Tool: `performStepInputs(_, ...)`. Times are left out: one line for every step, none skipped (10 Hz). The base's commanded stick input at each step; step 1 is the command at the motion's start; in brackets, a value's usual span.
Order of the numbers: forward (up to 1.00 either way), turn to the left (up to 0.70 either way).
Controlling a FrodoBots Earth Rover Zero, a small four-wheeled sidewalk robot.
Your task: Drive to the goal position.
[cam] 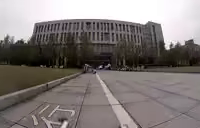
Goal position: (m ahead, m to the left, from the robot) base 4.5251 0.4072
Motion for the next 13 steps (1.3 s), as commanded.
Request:
performStepInputs(0.7, 0.0)
performStepInputs(0.7, 0.0)
performStepInputs(0.7, 0.0)
performStepInputs(0.7, 0.0)
performStepInputs(0.7, 0.0)
performStepInputs(0.7, 0.0)
performStepInputs(0.7, 0.0)
performStepInputs(0.7, 0.0)
performStepInputs(0.7, 0.0)
performStepInputs(0.7, 0.0)
performStepInputs(0.7, -0.02)
performStepInputs(0.7, -0.08)
performStepInputs(0.7, -0.32)
